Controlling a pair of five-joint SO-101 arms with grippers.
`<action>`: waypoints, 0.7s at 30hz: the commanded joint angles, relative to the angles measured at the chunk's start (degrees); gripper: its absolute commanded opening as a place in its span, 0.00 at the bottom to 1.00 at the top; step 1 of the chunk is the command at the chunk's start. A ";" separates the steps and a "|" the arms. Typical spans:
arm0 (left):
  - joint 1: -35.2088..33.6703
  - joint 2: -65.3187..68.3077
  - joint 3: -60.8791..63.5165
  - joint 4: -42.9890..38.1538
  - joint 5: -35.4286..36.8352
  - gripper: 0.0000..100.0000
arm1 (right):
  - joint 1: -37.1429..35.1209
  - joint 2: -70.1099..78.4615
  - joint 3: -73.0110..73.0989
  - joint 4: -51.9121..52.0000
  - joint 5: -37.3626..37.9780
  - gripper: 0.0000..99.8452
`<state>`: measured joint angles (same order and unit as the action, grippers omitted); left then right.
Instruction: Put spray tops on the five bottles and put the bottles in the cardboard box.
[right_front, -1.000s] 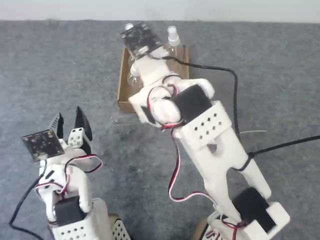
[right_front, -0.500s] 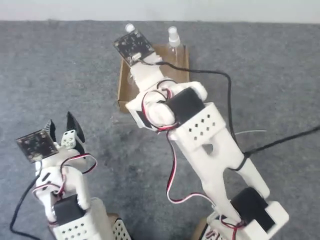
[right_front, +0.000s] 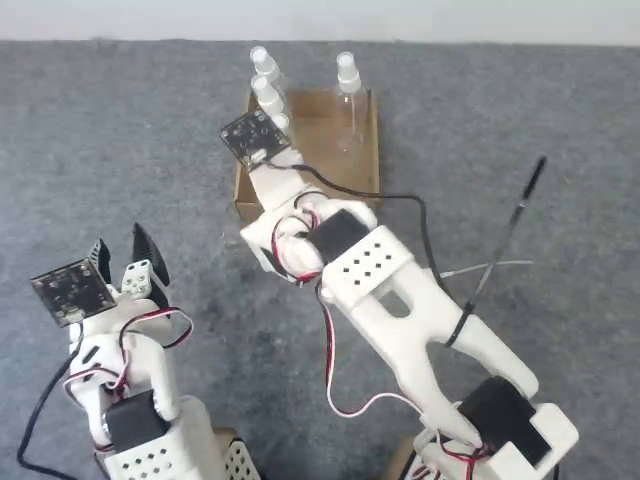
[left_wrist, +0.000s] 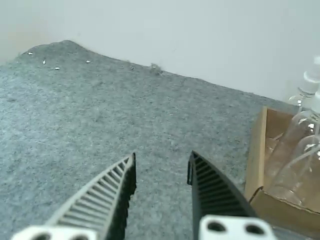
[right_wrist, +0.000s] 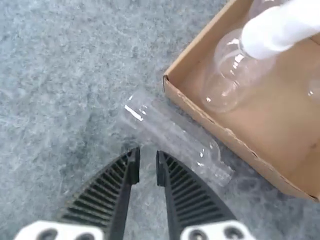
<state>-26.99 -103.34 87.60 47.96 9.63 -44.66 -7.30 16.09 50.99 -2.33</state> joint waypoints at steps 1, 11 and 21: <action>-0.35 -0.44 -0.75 0.35 -0.09 0.16 | -0.31 -3.21 3.69 -9.80 0.18 0.01; -0.35 -0.44 -0.75 0.35 -0.26 0.16 | -0.13 -0.40 16.18 -32.22 0.70 0.01; -0.35 -0.44 -0.75 0.35 -0.35 0.16 | 0.66 13.41 8.18 -34.15 0.79 0.01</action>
<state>-26.99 -103.34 87.60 47.96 9.54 -44.57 5.80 29.80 18.11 -2.24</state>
